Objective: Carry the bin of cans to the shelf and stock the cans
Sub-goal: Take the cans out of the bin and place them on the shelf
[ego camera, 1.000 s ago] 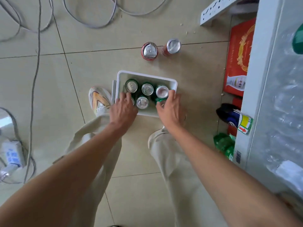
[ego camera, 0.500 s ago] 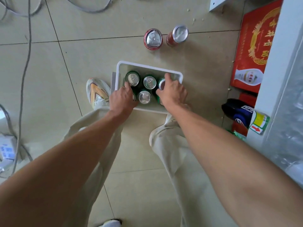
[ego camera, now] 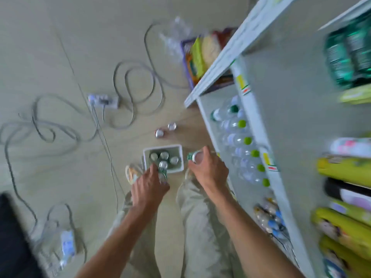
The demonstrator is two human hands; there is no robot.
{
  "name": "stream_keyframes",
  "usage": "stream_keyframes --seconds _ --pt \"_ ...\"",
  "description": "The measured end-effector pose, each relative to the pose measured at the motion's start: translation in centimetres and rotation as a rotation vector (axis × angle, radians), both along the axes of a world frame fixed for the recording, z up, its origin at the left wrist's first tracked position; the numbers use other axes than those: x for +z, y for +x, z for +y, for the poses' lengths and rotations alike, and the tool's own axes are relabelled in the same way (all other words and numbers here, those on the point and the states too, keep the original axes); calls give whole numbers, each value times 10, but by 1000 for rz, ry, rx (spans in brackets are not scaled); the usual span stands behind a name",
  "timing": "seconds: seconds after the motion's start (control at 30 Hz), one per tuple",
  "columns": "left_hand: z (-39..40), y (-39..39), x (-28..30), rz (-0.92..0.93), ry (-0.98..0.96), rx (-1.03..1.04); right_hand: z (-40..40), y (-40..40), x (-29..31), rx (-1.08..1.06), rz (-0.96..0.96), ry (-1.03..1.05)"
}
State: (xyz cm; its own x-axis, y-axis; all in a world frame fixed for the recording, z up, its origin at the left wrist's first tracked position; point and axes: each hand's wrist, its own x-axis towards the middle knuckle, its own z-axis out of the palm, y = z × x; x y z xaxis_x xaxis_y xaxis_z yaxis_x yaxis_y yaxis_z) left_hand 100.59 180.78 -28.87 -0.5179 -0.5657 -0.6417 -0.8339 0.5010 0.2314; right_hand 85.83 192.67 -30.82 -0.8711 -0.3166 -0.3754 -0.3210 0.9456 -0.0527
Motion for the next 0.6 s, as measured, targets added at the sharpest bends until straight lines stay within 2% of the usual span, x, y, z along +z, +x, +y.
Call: stream_keyframes --seconds 0.17,0.33,0.43,0.6 --pt "1 -42 153 184 -15 -120 6 -31 166 -116 198 -95" --pt "4 -106 258 446 -63 -182 31 -81 288 -277 281 -245" --pt "12 -166 295 602 -93 -203 50 -125 326 -352 356 -315" --pt "24 -291 296 631 -106 -240 61 -220 326 -584 162 -479"
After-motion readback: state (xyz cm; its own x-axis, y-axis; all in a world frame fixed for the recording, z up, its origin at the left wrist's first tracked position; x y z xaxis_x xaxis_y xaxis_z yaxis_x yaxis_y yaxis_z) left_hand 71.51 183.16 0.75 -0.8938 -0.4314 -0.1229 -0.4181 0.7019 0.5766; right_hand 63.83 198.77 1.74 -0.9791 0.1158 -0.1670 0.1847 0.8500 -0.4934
